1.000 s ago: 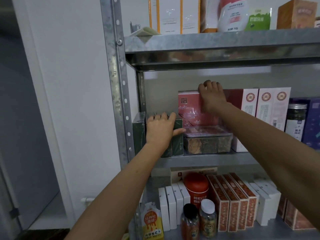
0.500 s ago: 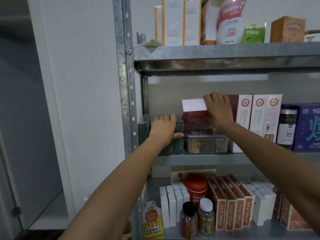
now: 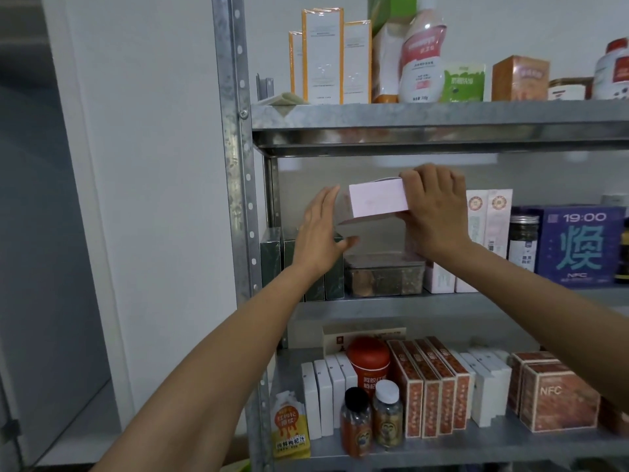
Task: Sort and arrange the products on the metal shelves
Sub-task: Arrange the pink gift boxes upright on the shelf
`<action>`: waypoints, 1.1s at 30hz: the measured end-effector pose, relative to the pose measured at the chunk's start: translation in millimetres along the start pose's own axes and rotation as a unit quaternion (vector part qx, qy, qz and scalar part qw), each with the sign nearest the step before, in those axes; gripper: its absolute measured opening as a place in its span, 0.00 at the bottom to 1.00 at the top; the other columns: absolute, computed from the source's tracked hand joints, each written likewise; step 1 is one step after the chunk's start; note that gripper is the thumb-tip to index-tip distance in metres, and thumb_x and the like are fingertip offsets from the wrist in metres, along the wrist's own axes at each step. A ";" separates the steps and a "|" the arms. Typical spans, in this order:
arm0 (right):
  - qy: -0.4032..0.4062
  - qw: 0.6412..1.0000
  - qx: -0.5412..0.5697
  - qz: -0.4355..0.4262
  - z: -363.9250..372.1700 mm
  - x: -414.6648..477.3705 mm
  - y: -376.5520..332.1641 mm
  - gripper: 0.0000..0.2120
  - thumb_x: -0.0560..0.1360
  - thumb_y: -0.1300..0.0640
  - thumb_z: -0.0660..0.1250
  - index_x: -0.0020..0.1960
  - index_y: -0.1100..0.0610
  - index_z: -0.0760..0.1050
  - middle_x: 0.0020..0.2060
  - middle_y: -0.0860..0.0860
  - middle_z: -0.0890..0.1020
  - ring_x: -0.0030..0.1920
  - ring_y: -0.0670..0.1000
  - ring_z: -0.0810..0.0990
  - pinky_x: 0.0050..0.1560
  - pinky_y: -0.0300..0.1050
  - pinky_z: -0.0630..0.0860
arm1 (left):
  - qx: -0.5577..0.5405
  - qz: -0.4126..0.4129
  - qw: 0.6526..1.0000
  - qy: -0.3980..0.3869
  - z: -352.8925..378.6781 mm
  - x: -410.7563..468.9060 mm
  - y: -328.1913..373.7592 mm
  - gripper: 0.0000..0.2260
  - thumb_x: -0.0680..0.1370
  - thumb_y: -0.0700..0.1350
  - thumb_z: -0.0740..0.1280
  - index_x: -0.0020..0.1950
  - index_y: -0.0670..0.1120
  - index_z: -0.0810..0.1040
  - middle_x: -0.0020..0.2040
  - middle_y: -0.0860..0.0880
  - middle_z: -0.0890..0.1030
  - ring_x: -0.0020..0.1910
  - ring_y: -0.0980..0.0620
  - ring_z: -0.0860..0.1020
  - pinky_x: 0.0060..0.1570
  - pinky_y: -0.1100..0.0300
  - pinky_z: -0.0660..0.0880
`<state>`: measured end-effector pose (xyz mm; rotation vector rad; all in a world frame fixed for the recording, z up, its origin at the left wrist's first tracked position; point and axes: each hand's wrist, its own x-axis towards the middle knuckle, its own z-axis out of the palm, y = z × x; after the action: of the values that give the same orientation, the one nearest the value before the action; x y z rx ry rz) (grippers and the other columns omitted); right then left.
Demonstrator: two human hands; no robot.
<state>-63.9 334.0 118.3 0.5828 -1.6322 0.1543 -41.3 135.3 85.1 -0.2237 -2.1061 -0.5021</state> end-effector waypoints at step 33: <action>-0.313 0.564 0.681 0.346 -34.5 -52.9 16.7 0.31 0.61 0.61 0.76 0.62 0.54 0.72 0.52 0.53 0.85 0.52 0.53 0.85 0.45 0.41 0.81 | -0.497 -0.283 0.820 0.023 -49.5 -29.5 70.0 0.12 0.77 0.55 0.67 0.50 0.46 0.75 0.50 0.42 0.83 0.52 0.37 0.82 0.54 0.41 0.79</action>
<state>-38.8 377.9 76.9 1.1654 -2.1164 2.1862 36.7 177.8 103.2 -0.1557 -1.6389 -1.9327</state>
